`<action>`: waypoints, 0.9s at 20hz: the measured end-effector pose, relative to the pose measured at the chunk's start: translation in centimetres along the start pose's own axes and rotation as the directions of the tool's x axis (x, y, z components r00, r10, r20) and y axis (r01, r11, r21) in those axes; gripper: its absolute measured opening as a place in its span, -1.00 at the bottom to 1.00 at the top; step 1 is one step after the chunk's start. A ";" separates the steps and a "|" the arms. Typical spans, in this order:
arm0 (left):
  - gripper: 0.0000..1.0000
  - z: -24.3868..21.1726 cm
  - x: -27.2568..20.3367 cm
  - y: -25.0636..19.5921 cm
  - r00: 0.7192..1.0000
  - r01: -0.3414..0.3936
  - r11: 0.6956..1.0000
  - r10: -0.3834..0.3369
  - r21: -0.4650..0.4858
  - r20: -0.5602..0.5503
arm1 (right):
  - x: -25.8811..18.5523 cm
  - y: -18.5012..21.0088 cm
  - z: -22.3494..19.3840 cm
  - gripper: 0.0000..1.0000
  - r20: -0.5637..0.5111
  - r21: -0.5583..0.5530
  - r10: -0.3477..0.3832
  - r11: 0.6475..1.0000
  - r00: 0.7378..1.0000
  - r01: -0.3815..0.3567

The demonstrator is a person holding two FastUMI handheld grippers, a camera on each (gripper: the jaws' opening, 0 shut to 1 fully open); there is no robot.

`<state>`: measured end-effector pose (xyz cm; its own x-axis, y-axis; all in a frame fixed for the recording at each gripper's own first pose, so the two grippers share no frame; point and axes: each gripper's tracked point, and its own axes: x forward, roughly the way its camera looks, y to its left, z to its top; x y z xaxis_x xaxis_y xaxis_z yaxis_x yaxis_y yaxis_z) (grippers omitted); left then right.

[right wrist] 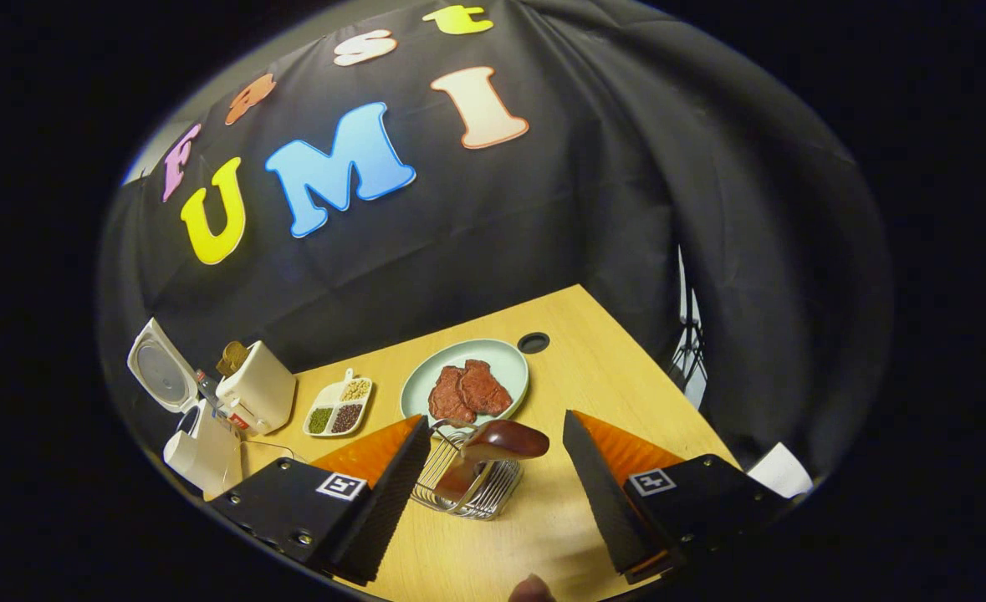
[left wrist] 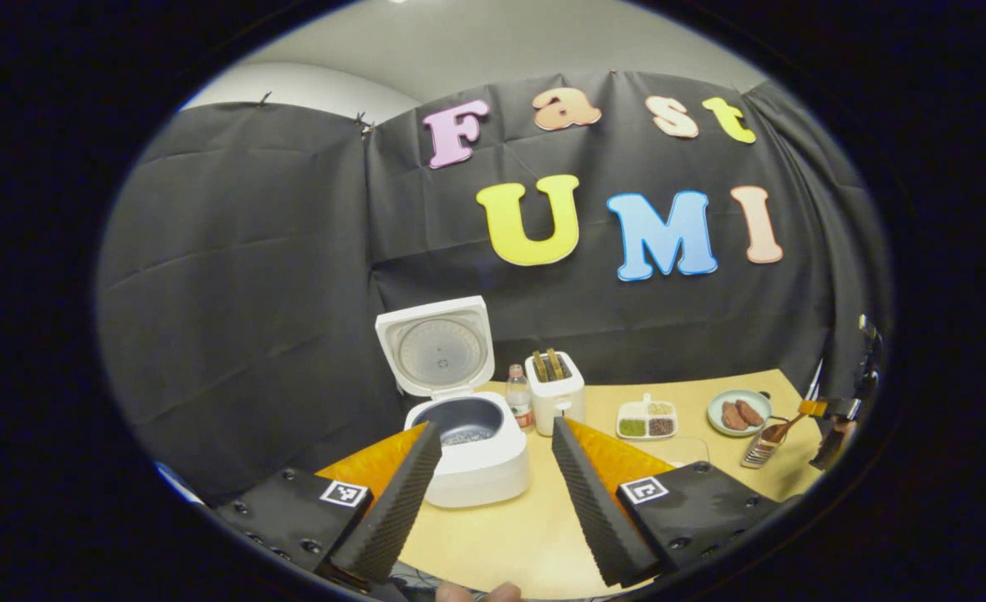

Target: Close the left gripper, press the button to open the rice cooker; take a wooden spoon from the chopstick holder with the right hand, scoop a spoonful of rice and pour it into the rice cooker, then put the wooden spoon back into the chopstick holder.

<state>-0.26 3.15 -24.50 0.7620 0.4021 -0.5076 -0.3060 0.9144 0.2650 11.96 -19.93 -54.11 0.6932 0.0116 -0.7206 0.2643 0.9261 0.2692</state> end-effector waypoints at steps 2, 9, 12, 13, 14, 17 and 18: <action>0.88 -0.4 -0.3 -0.3 1.000 -0.001 1.000 0.001 0.011 -0.020 | 1.2 0.1 -0.4 0.68 -0.018 0.058 0.013 0.998 1.000 -0.011; 0.87 -2.3 0.2 -1.4 0.997 0.018 1.000 -0.017 0.005 -0.077 | 2.9 1.3 -0.8 -0.46 -0.050 0.130 0.042 0.991 0.998 -0.035; 0.86 -2.2 -0.1 -1.0 0.997 0.008 1.000 -0.008 0.007 -0.076 | 3.3 0.5 0.0 -0.36 -0.079 0.155 -0.001 0.988 0.997 0.013; 0.86 -2.3 -0.3 -0.7 0.997 0.004 1.000 -0.003 0.013 -0.073 | 5.5 1.2 -1.5 -0.67 -0.062 0.170 0.007 0.985 0.998 0.004; 0.86 -2.2 -0.6 -0.3 0.998 -0.003 1.000 0.005 0.020 -0.066 | 3.8 1.7 -0.9 -0.66 -0.064 0.184 0.012 0.983 0.998 0.000; 1.00 -2.7 -0.8 0.8 0.997 -0.020 1.000 0.022 0.017 -0.070 | 2.9 2.2 -0.7 -0.67 -0.066 0.193 0.026 0.981 0.997 -0.013; 1.00 -3.1 -0.8 1.2 0.997 -0.026 1.000 0.027 0.004 -0.075 | 2.6 2.1 -0.3 -0.66 -0.058 0.199 0.021 0.980 0.998 -0.009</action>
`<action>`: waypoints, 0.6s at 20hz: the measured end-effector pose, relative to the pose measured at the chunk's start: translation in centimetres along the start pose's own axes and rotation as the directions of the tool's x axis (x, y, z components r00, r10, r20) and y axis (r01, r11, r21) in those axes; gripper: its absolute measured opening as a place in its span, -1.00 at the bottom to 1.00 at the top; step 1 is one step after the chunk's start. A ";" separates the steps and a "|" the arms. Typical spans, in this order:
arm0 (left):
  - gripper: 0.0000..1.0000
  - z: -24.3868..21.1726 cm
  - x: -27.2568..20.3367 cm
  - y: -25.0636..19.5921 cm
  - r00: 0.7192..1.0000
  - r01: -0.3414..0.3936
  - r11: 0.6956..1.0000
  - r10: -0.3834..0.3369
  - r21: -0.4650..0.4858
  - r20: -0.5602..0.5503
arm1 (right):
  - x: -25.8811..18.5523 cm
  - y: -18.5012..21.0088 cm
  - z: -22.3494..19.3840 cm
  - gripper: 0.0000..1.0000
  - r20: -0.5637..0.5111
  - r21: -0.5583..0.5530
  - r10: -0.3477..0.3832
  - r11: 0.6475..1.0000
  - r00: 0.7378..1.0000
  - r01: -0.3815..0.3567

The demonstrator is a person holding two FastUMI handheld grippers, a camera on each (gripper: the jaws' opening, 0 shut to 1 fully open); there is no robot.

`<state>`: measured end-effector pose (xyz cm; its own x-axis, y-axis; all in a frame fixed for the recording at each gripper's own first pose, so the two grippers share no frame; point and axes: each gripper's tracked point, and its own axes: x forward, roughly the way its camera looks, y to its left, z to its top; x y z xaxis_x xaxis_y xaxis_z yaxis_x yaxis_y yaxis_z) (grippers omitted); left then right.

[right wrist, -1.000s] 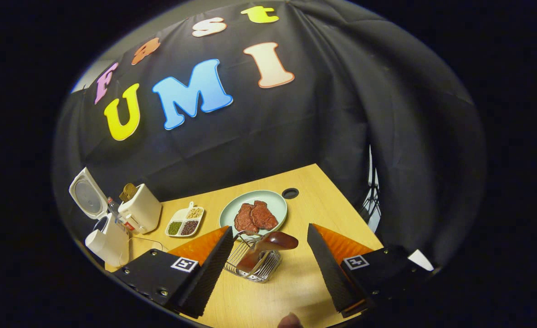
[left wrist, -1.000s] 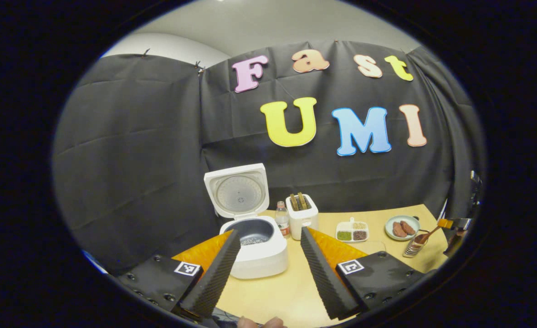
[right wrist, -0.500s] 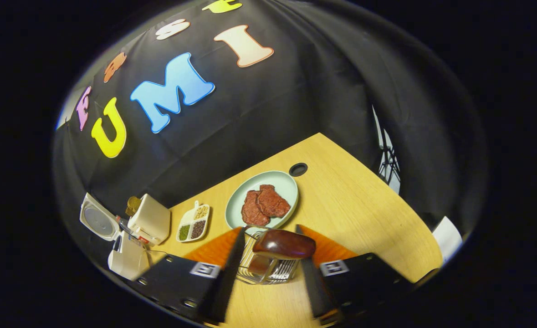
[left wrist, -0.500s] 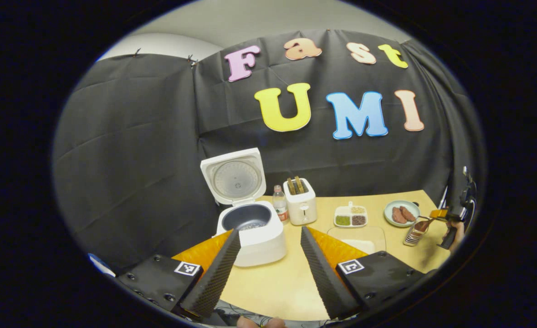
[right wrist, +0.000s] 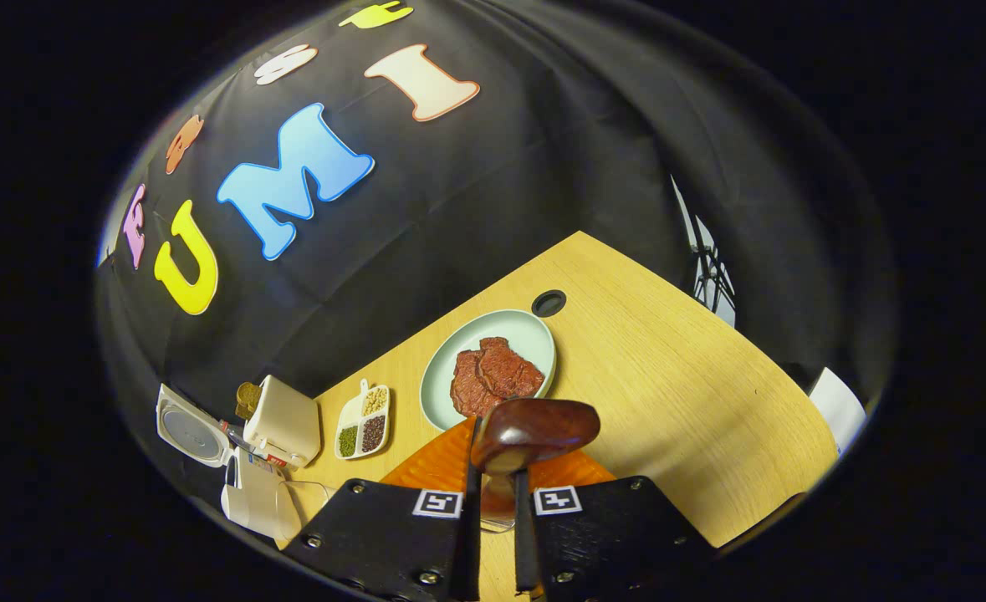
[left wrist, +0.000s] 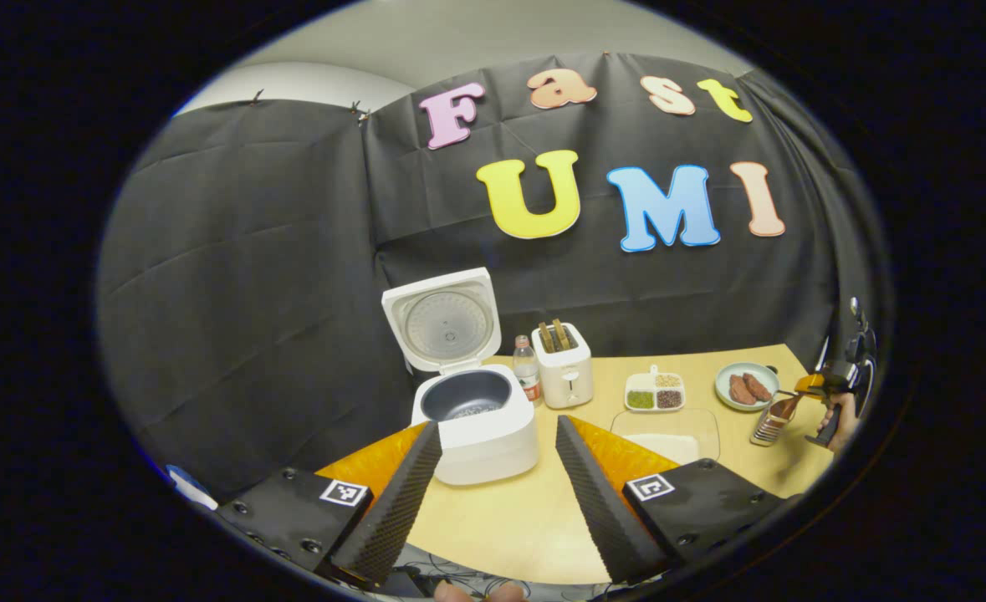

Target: Close the left gripper, press the button to open the rice cooker; take a wooden spoon from the chopstick holder with the right hand, scoop a spoonful of rice and pour it into the rice cooker, then put the wooden spoon back into the chopstick holder.

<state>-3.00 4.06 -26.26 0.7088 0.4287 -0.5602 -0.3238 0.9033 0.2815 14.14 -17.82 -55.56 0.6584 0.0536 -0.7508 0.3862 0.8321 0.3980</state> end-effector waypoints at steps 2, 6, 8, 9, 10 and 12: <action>0.84 -0.6 0.1 0.5 1.000 -0.001 0.999 0.001 -0.038 -0.004 | -1.0 0.6 0.9 -0.66 0.011 0.021 0.006 1.000 1.000 -0.007; 0.94 -0.9 0.2 1.3 1.000 0.015 0.997 -0.013 -0.081 0.023 | -4.1 2.2 3.4 -0.66 0.041 -0.027 0.024 0.999 0.999 -0.023; 1.00 -1.4 0.2 1.6 0.999 0.033 0.993 -0.029 -0.109 0.036 | -6.2 4.1 4.6 -0.67 0.058 -0.055 0.039 0.998 0.998 -0.036; 1.00 -1.6 0.3 1.9 0.998 0.045 0.991 -0.040 -0.125 0.042 | -7.2 5.2 4.9 -0.66 0.061 -0.072 0.046 0.997 0.997 -0.042; 1.00 -1.5 0.3 2.3 0.997 0.059 0.989 -0.052 -0.139 0.055 | -8.3 6.5 4.7 -0.67 0.064 -0.092 0.055 0.995 0.996 -0.049; 1.00 -1.0 0.1 3.6 0.993 0.084 0.985 -0.070 -0.151 0.093 | -10.3 9.8 4.1 -0.67 0.065 -0.135 0.081 0.988 0.995 -0.072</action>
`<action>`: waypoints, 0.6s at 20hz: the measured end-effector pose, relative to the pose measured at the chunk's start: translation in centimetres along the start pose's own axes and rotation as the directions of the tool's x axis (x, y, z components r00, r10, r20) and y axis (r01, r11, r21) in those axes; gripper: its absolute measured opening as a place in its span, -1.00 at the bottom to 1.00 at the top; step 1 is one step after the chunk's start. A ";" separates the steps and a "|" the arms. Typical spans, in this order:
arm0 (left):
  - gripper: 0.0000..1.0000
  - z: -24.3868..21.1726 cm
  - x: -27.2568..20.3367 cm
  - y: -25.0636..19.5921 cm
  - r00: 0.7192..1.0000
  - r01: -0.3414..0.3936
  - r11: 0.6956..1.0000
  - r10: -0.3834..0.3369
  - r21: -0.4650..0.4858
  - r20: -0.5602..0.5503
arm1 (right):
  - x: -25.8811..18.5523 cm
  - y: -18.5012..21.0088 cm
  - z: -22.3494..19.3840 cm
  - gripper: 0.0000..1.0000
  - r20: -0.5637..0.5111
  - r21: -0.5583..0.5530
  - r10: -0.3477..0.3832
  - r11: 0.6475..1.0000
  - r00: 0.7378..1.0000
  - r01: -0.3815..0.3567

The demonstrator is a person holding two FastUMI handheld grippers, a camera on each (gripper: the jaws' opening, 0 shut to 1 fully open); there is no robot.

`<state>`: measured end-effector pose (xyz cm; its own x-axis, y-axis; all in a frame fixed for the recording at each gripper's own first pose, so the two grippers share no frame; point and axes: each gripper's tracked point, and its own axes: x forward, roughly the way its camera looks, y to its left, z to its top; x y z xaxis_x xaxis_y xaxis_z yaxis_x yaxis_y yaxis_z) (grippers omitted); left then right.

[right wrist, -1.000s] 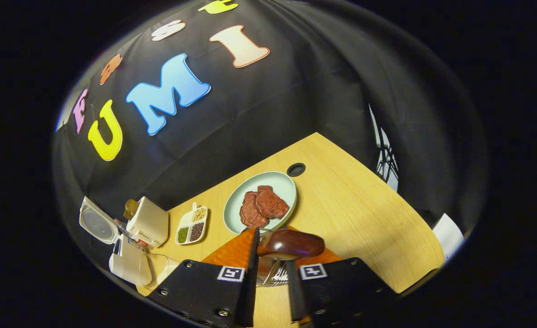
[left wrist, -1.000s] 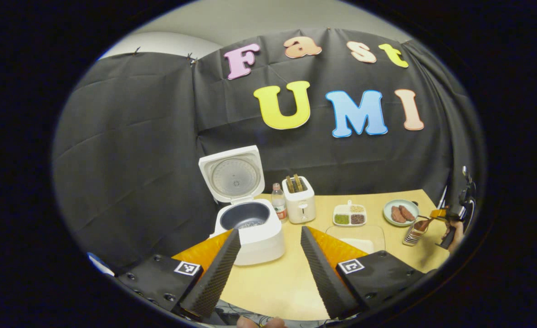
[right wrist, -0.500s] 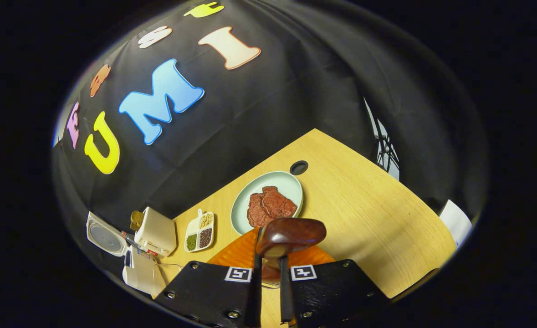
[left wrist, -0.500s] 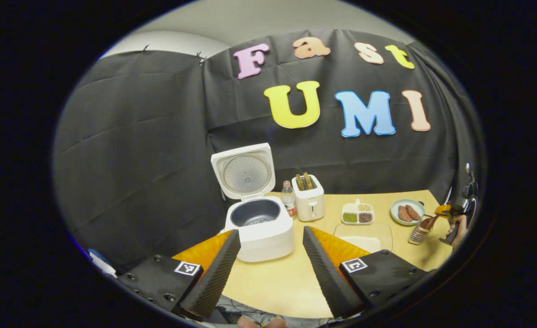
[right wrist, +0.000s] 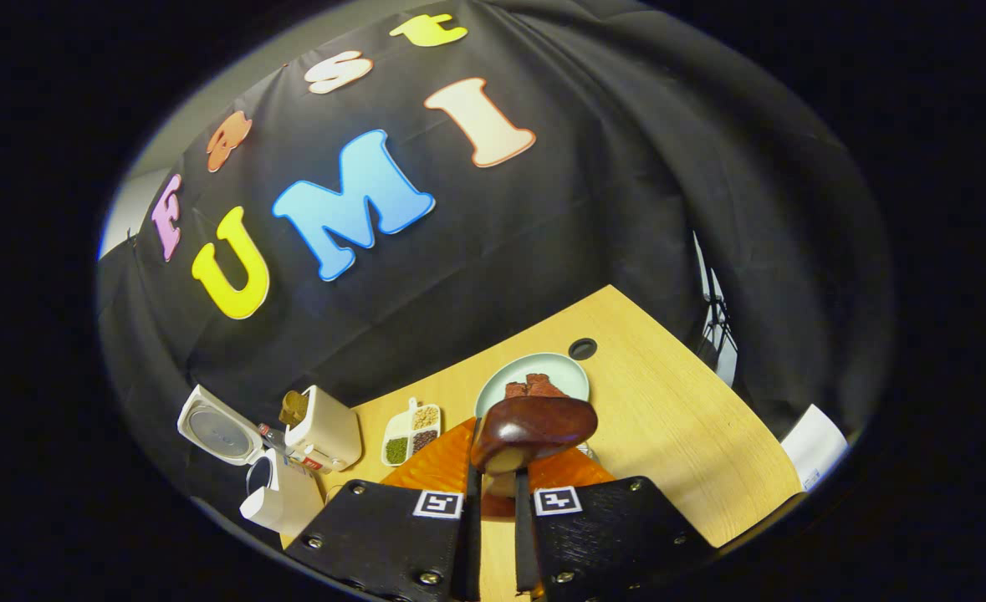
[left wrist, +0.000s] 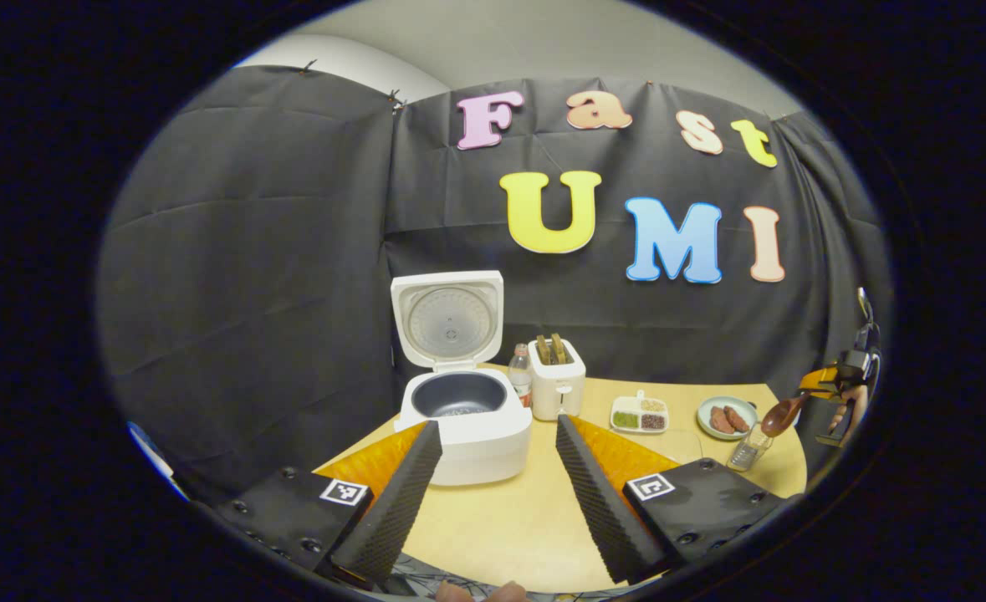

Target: Close the left gripper, press the button to open the rice cooker; take a wooden spoon from the chopstick holder with the right hand, scoop a spoonful of rice and pour it into the rice cooker, then put the wooden spoon back into the chopstick holder.

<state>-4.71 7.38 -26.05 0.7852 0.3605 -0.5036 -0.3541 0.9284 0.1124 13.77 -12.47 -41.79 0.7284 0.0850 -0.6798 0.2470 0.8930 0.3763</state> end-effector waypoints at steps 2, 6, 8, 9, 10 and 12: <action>0.93 0.2 -0.4 1.9 0.999 0.022 1.000 -0.021 -0.012 0.026 | -1.6 4.5 -0.9 -0.67 -0.004 -0.041 0.035 0.999 0.999 -0.035; 1.00 -0.6 -1.4 6.4 0.997 0.067 0.995 -0.065 -0.070 0.035 | -3.2 13.9 -4.4 -0.67 -0.021 -0.131 0.108 0.985 0.994 -0.110; 0.91 -0.3 -1.9 8.7 0.996 0.078 0.994 -0.074 -0.074 0.058 | -2.9 18.3 -6.5 -0.67 -0.035 -0.186 0.133 0.973 0.990 -0.137; 0.86 -0.4 -1.8 9.6 0.995 0.078 0.994 -0.074 -0.072 0.060 | -2.5 19.7 -7.7 -0.67 -0.048 -0.214 0.136 0.966 0.990 -0.143; 0.82 -0.3 -1.8 10.4 0.996 0.075 0.994 -0.071 -0.077 0.053 | -1.9 20.4 -9.0 -0.67 -0.072 -0.233 0.126 0.962 0.989 -0.140; 0.84 0.1 -1.8 11.4 0.996 0.074 0.993 -0.070 -0.096 0.052 | 0.0 21.5 -11.2 -0.67 -0.111 -0.260 0.115 0.955 0.987 -0.140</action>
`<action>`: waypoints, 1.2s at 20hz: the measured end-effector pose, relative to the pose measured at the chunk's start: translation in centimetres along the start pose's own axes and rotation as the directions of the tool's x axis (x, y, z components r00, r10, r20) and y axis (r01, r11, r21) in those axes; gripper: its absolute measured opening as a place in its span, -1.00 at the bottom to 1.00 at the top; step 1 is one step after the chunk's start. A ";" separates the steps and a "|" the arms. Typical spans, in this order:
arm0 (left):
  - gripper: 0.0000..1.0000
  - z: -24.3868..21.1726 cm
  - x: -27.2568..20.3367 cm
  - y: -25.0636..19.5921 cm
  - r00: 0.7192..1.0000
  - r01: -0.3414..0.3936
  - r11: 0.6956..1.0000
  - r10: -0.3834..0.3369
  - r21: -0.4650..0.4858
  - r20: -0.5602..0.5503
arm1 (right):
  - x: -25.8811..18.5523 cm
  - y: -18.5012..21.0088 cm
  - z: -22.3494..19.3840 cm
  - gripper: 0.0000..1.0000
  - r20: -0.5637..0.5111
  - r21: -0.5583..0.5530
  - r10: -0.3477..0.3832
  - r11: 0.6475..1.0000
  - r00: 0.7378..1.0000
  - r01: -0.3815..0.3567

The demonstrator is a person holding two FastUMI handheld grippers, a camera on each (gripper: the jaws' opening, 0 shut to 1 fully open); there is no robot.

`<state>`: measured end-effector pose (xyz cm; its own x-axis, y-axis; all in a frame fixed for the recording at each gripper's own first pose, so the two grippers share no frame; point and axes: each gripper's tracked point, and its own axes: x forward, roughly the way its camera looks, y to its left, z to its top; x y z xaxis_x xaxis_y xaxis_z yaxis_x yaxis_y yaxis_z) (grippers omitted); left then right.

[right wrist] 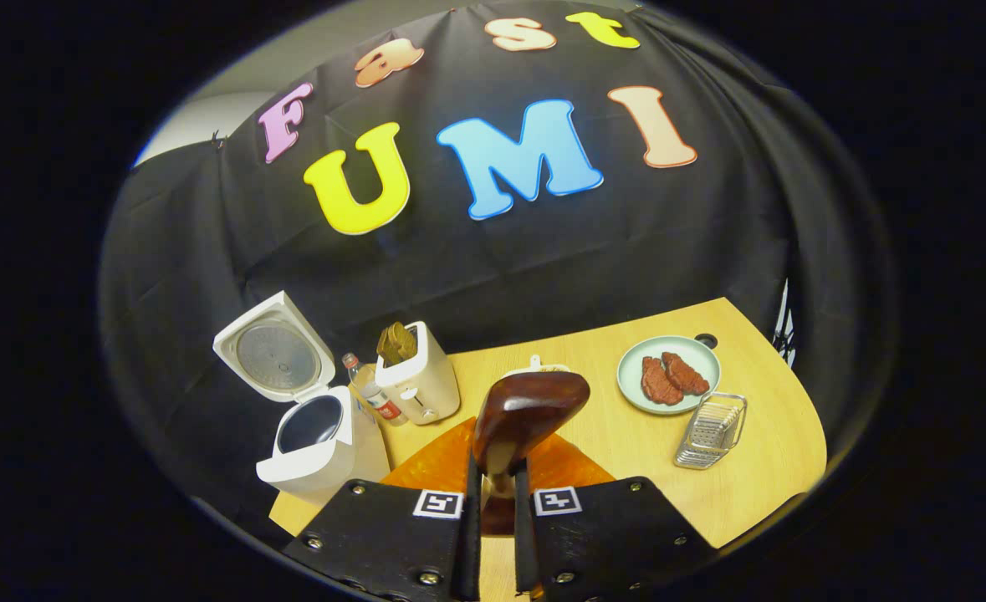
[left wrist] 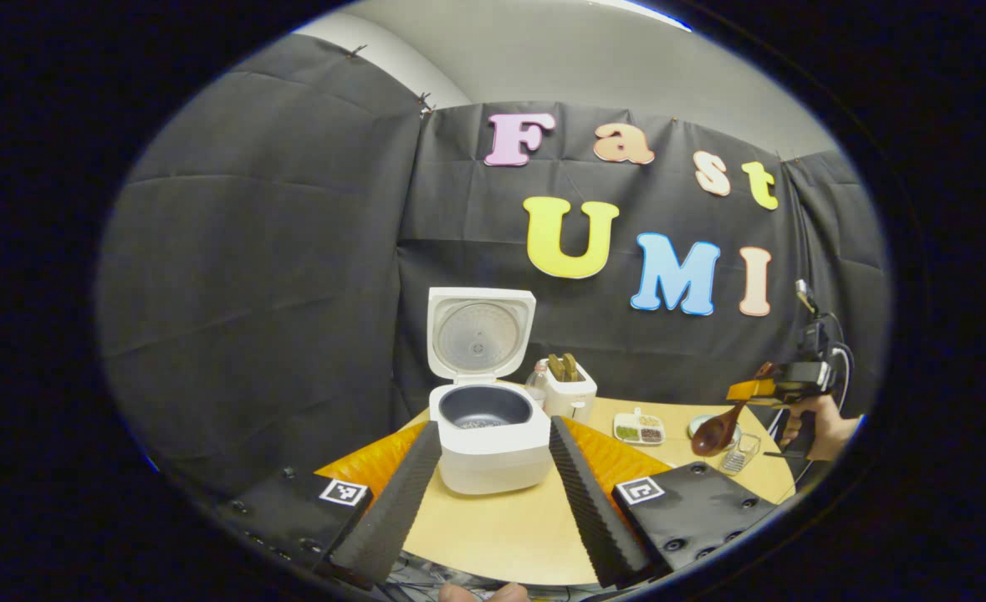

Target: Close the left gripper, press the button to open the rice cooker; take a wooden spoon from the chopstick holder with the right hand, scoop a spoonful of rice and pour it into the rice cooker, then put the wooden spoon back into the chopstick holder.

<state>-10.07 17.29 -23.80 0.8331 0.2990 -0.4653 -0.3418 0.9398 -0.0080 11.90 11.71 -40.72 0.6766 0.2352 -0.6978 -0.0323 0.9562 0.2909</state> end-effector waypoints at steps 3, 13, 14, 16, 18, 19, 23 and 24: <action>0.83 -0.1 0.3 2.0 0.998 -0.059 0.998 0.059 0.012 0.003 | 3.9 -0.7 -3.2 -0.67 -0.069 -0.066 -0.036 0.997 0.997 0.031; 0.84 -2.7 0.6 3.2 0.976 -0.182 0.981 0.188 0.061 -0.114 | 14.2 -1.8 -7.8 -0.67 -0.143 -0.151 -0.092 0.986 0.986 0.070; 0.87 -3.0 0.5 3.3 0.973 -0.191 0.980 0.197 0.060 -0.120 | 14.5 -1.0 -8.1 -0.67 -0.160 -0.129 -0.068 0.991 0.985 0.047; 0.82 -3.1 0.4 3.6 0.969 -0.208 0.976 0.215 0.065 -0.123 | 15.1 0.4 -8.8 -0.67 -0.191 -0.074 -0.030 0.997 0.981 0.016; 0.84 -3.0 0.6 3.9 0.967 -0.219 0.974 0.224 0.055 -0.120 | 15.5 1.3 -9.1 -0.66 -0.210 -0.030 -0.003 1.000 0.978 -0.003; 0.84 -3.0 0.6 4.0 0.966 -0.224 0.973 0.228 0.051 -0.120 | 15.5 1.8 -9.3 -0.66 -0.223 -0.005 0.016 1.000 0.975 -0.017; 0.84 -2.8 0.8 4.0 0.966 -0.227 0.972 0.232 0.051 -0.115 | 15.1 2.7 -9.2 -0.67 -0.241 0.111 0.081 0.992 0.967 -0.055; 0.84 -2.6 0.9 3.9 0.967 -0.223 0.973 0.228 0.055 -0.113 | 14.8 2.5 -9.0 -0.66 -0.238 0.143 0.090 0.988 0.967 -0.056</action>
<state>-11.82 20.77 -26.54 0.6785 0.4851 -0.5517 -0.4950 0.8568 0.1446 15.20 19.11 -56.21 0.4760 0.3548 -0.8047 0.0352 0.9066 0.4205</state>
